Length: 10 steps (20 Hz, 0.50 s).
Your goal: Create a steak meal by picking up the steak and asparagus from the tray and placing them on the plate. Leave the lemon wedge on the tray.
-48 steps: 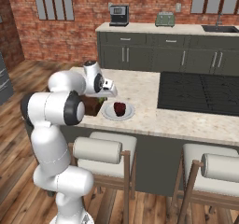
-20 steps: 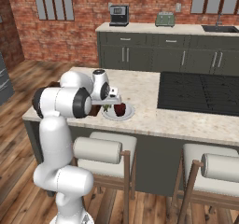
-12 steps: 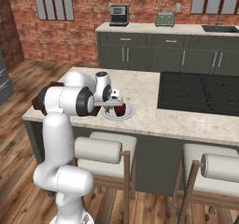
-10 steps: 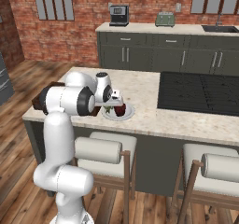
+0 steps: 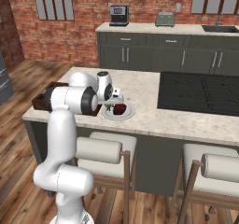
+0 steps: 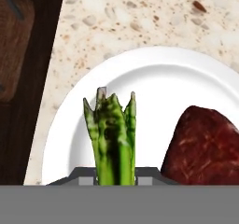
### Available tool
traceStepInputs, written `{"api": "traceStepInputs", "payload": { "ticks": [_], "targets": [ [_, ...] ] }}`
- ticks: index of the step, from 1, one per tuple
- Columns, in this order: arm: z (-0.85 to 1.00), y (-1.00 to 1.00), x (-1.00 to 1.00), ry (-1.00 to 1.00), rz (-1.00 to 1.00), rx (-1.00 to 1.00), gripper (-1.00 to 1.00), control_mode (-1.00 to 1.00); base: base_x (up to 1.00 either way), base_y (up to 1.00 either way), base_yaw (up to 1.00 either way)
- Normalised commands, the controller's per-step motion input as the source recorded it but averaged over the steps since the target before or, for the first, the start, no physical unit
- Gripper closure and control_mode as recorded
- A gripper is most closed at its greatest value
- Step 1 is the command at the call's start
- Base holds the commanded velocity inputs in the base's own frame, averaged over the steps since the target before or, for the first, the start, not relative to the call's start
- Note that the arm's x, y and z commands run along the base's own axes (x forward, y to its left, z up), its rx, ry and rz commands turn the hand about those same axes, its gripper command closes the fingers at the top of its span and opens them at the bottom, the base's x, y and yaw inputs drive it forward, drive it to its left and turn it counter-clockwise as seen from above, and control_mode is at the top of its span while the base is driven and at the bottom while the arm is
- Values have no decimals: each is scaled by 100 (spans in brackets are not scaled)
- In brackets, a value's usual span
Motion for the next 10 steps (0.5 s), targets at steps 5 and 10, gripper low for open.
{"api": "traceStepInputs", "payload": {
  "ticks": [5,10],
  "targets": [
    [-7,-3,6,1,0,0,-100,-100,0,0,0],
    [0,-31,-1,1,0,0,-100,-100,0,0,0]
  ]
}}
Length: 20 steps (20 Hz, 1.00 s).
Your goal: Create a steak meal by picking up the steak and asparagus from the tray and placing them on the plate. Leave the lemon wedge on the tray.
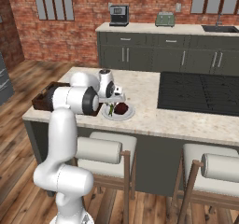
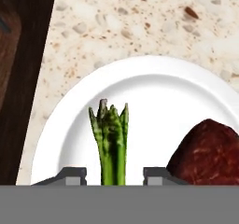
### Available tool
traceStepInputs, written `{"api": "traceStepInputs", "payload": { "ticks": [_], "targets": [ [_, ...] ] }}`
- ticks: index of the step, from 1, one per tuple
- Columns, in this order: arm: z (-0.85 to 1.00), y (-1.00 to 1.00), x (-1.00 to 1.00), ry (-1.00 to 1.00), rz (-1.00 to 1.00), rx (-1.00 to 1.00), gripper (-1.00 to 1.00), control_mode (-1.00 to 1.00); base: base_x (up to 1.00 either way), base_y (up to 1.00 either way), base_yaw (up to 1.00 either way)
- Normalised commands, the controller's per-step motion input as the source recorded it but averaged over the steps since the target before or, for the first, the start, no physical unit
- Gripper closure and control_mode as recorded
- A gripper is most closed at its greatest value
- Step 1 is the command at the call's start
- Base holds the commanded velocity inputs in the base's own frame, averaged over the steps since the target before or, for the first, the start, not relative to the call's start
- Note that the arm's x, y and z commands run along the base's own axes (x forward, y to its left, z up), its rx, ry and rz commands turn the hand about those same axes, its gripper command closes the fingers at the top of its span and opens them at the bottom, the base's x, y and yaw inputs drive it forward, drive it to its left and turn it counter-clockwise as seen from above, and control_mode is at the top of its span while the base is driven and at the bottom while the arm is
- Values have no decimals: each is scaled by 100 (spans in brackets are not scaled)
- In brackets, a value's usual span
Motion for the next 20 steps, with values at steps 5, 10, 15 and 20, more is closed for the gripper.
{"api": "traceStepInputs", "payload": {
  "ticks": [5,10,15,20],
  "targets": [
    [0,-28,-5,0,0,0,-100,-100,0,0,0],
    [16,-5,-6,0,0,0,-100,-100,0,0,0],
    [27,0,-20,-1,0,0,-100,-100,0,0,0],
    [28,0,-28,-3,0,0,-100,-100,0,0,0]
  ]
}}
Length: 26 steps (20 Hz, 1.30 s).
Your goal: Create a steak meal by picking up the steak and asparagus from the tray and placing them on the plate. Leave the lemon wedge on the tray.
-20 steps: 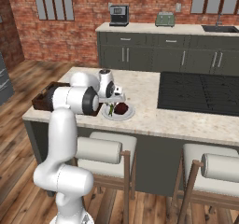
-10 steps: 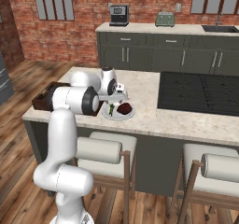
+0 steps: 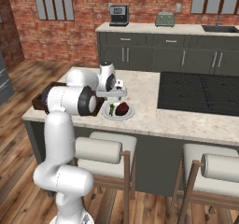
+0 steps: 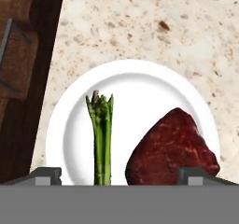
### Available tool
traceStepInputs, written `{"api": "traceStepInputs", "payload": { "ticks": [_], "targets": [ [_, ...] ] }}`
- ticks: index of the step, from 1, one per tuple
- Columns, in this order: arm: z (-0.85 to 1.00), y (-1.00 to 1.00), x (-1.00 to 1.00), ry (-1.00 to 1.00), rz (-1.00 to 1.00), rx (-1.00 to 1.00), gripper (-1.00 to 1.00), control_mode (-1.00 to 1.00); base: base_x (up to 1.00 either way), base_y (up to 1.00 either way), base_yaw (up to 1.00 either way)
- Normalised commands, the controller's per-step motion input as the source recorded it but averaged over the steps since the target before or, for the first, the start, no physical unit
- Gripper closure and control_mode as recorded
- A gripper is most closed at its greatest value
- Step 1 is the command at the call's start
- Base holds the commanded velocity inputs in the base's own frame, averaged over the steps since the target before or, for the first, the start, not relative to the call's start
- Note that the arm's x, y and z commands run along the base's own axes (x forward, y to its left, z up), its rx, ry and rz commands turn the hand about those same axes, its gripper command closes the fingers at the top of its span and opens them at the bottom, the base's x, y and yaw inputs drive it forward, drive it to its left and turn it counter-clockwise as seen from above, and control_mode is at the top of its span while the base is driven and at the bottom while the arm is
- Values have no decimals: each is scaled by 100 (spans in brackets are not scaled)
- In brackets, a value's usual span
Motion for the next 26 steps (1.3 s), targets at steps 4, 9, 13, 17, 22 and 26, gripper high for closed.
{"api": "traceStepInputs", "payload": {
  "ticks": [4,9,13,17,22,26],
  "targets": [
    [21,0,-55,-3,0,0,-100,-100,0,0,0],
    [22,0,-69,-9,0,0,-100,-100,0,0,0],
    [40,0,-81,-18,0,0,-100,-100,0,0,0],
    [50,0,-83,-23,0,0,-100,-100,0,0,0],
    [57,0,-74,-22,0,0,-100,-100,0,0,0],
    [62,0,-72,-22,0,0,-100,-100,0,0,0]
  ]
}}
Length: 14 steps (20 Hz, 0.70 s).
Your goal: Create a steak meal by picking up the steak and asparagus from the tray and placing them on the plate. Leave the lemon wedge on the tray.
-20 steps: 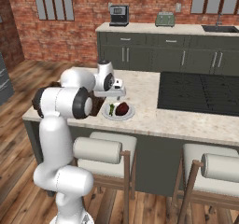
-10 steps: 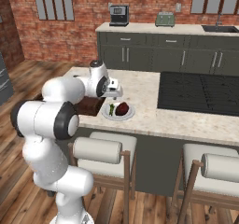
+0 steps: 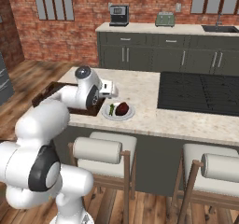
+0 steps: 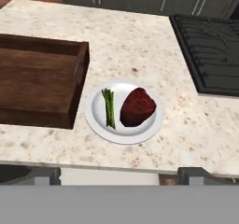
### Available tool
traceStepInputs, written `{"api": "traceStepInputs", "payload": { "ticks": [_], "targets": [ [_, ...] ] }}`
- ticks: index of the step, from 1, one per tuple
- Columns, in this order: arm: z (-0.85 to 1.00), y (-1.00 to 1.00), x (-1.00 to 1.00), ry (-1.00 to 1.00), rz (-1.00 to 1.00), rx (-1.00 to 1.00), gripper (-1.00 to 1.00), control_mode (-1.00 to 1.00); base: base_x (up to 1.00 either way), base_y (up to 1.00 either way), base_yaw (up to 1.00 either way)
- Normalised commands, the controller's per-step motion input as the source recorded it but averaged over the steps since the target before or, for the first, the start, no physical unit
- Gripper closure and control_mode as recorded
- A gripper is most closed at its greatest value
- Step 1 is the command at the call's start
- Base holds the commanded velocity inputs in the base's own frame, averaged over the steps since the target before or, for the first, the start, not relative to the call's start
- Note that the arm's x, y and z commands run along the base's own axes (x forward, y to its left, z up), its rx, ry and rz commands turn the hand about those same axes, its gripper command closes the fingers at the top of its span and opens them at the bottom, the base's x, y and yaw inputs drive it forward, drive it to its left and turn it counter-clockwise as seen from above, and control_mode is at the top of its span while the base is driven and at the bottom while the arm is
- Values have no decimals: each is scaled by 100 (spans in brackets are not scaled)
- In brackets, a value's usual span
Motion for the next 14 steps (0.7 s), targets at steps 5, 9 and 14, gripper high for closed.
{"api": "traceStepInputs", "payload": {
  "ticks": [5,9,14],
  "targets": [
    [48,0,-66,-18,0,-3,-100,-100,0,0,0],
    [62,0,-56,-18,0,-1,-100,-100,0,0,0],
    [76,0,-34,-13,0,-1,-100,-100,0,0,0]
  ]
}}
